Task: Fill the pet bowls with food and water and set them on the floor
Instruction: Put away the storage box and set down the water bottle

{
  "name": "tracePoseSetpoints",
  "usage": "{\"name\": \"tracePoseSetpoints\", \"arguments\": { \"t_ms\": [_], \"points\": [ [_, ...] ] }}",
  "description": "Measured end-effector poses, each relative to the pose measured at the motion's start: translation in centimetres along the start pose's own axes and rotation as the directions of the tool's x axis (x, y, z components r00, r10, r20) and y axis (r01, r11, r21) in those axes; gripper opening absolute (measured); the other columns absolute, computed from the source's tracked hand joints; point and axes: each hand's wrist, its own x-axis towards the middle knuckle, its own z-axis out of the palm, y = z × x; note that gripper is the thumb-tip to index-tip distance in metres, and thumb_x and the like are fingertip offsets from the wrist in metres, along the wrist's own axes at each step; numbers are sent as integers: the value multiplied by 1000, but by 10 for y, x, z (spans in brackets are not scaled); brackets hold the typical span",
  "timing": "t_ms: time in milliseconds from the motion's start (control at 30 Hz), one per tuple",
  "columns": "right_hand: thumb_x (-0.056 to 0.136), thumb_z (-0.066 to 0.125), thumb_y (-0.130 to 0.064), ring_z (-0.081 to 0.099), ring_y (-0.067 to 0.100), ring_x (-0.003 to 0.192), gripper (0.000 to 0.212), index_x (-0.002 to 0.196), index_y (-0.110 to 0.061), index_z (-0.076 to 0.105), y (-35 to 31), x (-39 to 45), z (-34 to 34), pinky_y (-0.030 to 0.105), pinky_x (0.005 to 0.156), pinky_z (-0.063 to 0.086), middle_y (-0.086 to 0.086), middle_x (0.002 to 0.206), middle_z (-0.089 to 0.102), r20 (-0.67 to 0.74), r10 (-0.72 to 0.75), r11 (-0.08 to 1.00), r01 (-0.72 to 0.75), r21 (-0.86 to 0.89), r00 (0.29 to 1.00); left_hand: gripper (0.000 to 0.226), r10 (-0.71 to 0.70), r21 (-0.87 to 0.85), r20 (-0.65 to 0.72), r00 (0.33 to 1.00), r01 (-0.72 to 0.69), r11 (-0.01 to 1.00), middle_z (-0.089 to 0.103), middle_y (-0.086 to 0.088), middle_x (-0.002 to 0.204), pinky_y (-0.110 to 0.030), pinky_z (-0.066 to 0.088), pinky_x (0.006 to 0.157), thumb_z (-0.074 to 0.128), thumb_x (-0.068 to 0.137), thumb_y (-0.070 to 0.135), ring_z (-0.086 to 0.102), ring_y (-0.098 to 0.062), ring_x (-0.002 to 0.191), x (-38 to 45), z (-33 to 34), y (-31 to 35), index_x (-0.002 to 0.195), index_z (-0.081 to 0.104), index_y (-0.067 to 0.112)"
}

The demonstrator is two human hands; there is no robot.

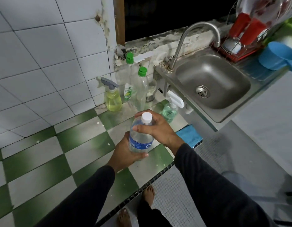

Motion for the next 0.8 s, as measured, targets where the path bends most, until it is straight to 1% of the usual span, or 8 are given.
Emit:
{"name": "tracePoseSetpoints", "arguments": {
  "t_ms": [167,333,500,567,633,667,733,800],
  "points": [
    [71,89,-26,71,12,90,39,106,-21,73,-1,13,-5,32,84,58,6,100,75,15,6,999,-6,31,1000,85,-2,-20,-22,1000,1,1000,65,21,129,-10,53,83,96,67,34,63,2,117,8,4,-3,134,47,51],
    [66,88,-32,72,19,92,40,103,-23,73,1,21,-4,45,90,58,7,98,75,24,13,998,-14,53,1000,87,2,-27,-24,1000,-3,1000,66,17,131,-16,56,88,95,67,37,65,-4,119,14,5,-7,138,46,46],
    [63,88,-37,72,27,95,42,100,-24,73,1,22,-4,49,91,58,8,98,75,5,15,998,-15,63,1000,87,11,-3,-43,999,-11,1000,64,21,131,-11,53,91,94,66,47,62,-1,121,15,7,-7,139,46,46],
    [62,87,-38,72,30,97,43,100,-23,73,0,20,-3,50,92,58,9,98,75,-1,15,997,-15,69,1000,86,-2,-6,-62,998,2,1000,64,25,127,-11,53,92,94,61,54,62,1,119,14,8,-7,133,47,55],
    [61,87,-39,72,28,97,44,100,-23,74,-2,17,-2,47,91,58,9,99,75,-5,16,997,-15,71,1000,86,-5,16,-106,994,7,1000,63,35,120,-3,49,83,96,54,54,62,9,111,13,7,-5,121,44,69],
    [61,87,-38,72,28,97,44,100,-23,74,-2,15,-1,46,91,58,9,99,75,-7,17,997,-16,71,1000,86,2,21,-117,993,0,1000,62,38,118,-1,48,81,97,53,52,62,11,110,11,6,-5,118,44,71],
    [63,87,-35,72,24,93,41,99,-22,74,-4,10,-1,43,90,58,9,99,75,-3,18,996,-18,83,1000,87,16,18,-107,994,-14,1000,63,34,121,-2,48,83,98,56,48,62,8,112,6,7,-4,123,45,67],
    [66,87,-31,72,17,89,37,99,-21,73,-6,5,0,40,89,58,7,98,76,7,15,996,-15,89,1000,89,30,6,-57,998,-29,1000,62,26,130,-5,49,89,96,64,45,60,3,120,1,7,-2,137,45,53]
  ]
}}
